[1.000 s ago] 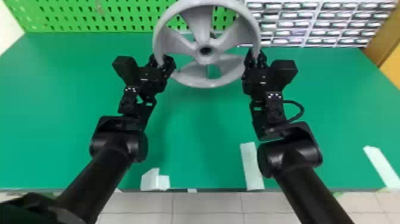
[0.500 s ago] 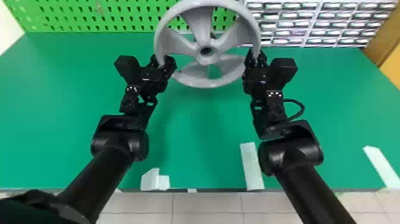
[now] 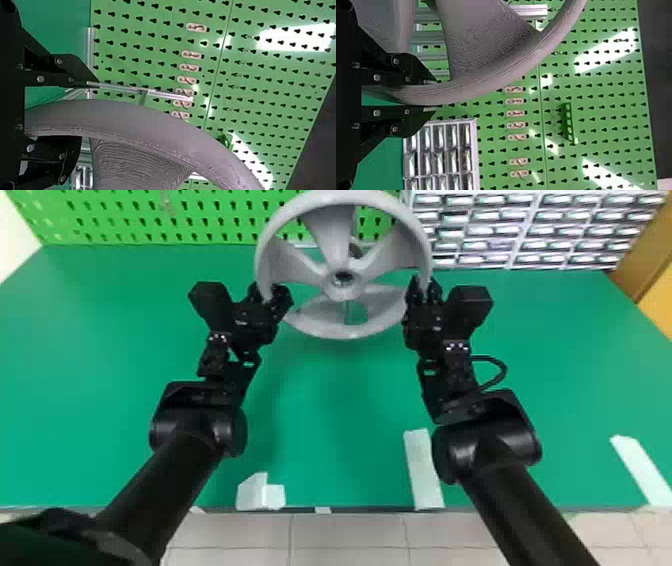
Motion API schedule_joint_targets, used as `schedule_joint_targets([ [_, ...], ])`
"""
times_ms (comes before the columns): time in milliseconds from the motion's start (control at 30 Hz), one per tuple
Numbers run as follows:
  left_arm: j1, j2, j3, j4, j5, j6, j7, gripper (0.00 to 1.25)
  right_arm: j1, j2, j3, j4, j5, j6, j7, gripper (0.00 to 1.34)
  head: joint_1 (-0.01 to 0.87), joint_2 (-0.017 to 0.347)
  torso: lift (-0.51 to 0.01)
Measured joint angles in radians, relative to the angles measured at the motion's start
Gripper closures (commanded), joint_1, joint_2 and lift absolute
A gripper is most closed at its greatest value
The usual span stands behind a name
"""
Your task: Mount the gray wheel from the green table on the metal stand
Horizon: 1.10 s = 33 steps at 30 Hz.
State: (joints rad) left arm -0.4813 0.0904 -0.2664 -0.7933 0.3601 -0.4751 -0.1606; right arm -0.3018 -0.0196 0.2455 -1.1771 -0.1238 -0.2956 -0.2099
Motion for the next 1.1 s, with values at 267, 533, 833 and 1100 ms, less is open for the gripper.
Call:
schedule_joint_targets([
  [267,-0.002,0.000,-0.006,-0.001,-0.002,0.019,0.000,0.97,-0.003,-0.002,0.000,-0.013,-0.004,0.035,0.003,1.10,0.868,0.052,-0.093],
  [533,-0.002,0.000,-0.008,-0.025,0.000,0.048,0.000,0.97,-0.004,-0.003,-0.006,-0.030,-0.005,0.060,0.003,1.10,0.868,0.052,-0.093],
  [833,0.001,0.000,0.003,-0.065,-0.008,0.098,0.000,0.97,-0.009,-0.004,-0.006,-0.042,-0.005,0.087,0.004,1.10,0.868,0.052,-0.093],
  [1100,0.004,0.000,0.010,-0.101,-0.017,0.159,0.000,0.97,-0.013,-0.003,-0.006,-0.056,-0.005,0.128,0.004,1.10,0.868,0.052,-0.093],
])
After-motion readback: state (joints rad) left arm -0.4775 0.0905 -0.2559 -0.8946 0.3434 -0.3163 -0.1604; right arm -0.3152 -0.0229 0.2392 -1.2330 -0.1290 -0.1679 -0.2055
